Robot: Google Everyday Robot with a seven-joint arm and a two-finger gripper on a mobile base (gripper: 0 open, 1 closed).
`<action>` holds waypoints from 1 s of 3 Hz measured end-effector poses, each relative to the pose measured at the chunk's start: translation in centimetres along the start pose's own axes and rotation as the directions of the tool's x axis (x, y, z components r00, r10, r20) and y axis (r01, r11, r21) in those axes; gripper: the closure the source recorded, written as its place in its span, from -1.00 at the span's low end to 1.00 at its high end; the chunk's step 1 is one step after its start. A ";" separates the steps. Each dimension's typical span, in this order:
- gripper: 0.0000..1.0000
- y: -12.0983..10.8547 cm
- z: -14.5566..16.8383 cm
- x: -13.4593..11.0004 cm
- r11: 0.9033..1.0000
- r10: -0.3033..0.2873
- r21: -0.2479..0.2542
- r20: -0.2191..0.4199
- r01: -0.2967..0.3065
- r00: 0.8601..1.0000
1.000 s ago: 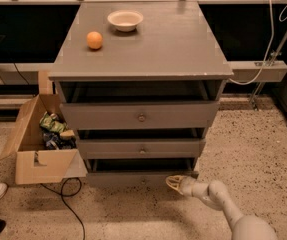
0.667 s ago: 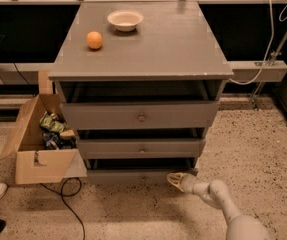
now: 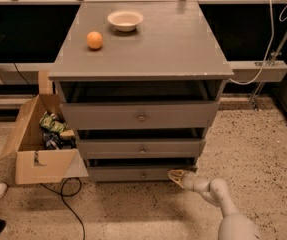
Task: Close bottom drawer
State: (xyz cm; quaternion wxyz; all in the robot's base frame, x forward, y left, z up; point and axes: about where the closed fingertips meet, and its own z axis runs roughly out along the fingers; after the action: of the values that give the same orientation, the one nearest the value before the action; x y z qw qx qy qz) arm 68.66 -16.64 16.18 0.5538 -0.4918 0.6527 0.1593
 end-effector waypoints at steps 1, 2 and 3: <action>1.00 -0.6 -0.2 0.1 1.000 0.006 0.009 0.011 -0.006 1.000; 1.00 -0.6 -1.0 0.1 1.000 0.011 0.010 0.028 -0.011 1.000; 1.00 -0.1 -3.7 -0.1 1.000 0.026 0.012 0.070 -0.027 0.997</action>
Offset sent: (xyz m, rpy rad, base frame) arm -0.0041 -0.0282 0.0063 0.0476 -0.0180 -0.0085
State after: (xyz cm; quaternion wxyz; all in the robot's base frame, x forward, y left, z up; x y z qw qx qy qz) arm 66.64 -19.46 17.53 0.5774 -0.4735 0.6405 0.1794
